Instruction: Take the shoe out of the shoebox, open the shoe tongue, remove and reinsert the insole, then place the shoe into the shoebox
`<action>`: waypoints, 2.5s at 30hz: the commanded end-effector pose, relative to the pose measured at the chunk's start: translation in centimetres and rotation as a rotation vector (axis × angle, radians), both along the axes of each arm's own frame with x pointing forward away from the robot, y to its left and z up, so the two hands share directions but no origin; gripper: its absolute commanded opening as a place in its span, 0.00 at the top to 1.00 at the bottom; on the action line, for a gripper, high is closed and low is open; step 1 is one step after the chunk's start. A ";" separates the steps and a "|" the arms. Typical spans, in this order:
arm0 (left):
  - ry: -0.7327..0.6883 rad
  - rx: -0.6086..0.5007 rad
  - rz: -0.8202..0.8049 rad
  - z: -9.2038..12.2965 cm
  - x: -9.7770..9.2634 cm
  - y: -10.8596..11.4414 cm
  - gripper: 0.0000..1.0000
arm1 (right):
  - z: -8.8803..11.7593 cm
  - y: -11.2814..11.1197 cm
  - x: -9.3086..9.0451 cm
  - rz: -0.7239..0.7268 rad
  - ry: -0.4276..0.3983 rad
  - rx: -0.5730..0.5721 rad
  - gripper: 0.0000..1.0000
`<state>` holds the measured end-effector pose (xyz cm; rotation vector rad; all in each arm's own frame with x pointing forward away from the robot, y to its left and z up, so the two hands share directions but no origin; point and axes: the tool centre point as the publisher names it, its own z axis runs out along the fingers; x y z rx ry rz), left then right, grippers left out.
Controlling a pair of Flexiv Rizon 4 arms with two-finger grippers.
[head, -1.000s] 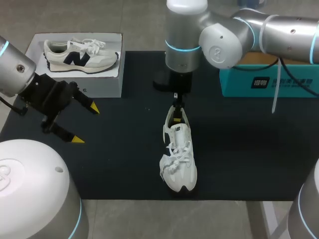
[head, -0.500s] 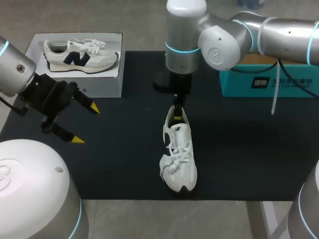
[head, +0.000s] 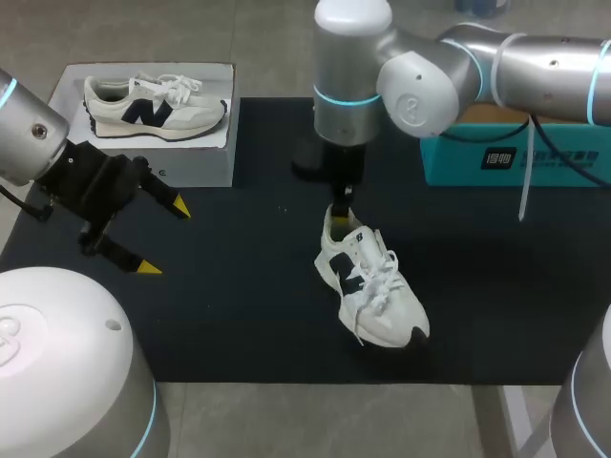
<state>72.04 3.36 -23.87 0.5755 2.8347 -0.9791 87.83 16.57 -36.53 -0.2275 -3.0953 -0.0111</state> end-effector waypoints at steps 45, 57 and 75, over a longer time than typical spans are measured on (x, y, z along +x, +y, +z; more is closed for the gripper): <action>0.000 0.003 0.000 0.0 0.0 0.0 0.00 | 22.3 -1.4 0.1 -0.048 -0.237 -0.151 1.00; 0.000 0.003 0.000 0.0 0.0 0.0 0.00 | 23.5 -11.9 5.4 -0.080 -0.212 -0.167 1.00; 0.000 0.003 0.000 0.0 0.0 0.0 0.00 | 23.3 -30.7 17.5 -0.217 -0.251 -0.161 1.00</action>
